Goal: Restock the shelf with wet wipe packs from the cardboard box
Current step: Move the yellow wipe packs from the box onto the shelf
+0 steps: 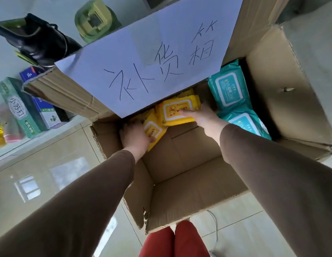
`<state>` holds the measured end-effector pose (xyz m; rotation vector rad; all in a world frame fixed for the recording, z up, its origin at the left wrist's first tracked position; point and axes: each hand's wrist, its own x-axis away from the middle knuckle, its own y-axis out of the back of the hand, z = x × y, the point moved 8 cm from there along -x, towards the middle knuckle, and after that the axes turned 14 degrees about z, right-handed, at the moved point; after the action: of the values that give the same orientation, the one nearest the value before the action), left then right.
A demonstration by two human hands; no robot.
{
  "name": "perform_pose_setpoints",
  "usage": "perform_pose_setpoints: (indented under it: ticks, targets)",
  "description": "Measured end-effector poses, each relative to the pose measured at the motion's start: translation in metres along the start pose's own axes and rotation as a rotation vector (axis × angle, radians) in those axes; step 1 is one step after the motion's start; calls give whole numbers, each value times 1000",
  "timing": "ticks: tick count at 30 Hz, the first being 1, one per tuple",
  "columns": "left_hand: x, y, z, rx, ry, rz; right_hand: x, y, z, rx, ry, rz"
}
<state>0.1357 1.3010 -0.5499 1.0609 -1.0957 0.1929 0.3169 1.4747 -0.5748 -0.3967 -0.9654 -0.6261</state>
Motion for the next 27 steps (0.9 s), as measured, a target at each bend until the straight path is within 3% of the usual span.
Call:
perform_pose_setpoints:
  ticks: [2, 6, 11, 13, 19, 22, 27]
  targets:
    - [-2, -5, 4, 95, 5, 104, 11, -6, -2, -160, -11, 66]
    - [22, -23, -3, 435, -48, 282, 43, -9, 1, -235, 40, 82]
    - [90, -18, -4, 671, 32, 361, 116, 4, 9, -251, 54, 102]
    - [123, -3, -2, 726, -12, 379, 158, 5, 23, -226, 84, 118]
    - [254, 119, 36, 707, -213, 222, 308, -25, 114, -175, 225, 198]
    - [320, 193, 75, 574, -286, 66, 380, -59, 175, -128, 327, 232]
    - [426, 299, 175, 612, -352, -126, 482, -151, 274, -2, 501, 318]
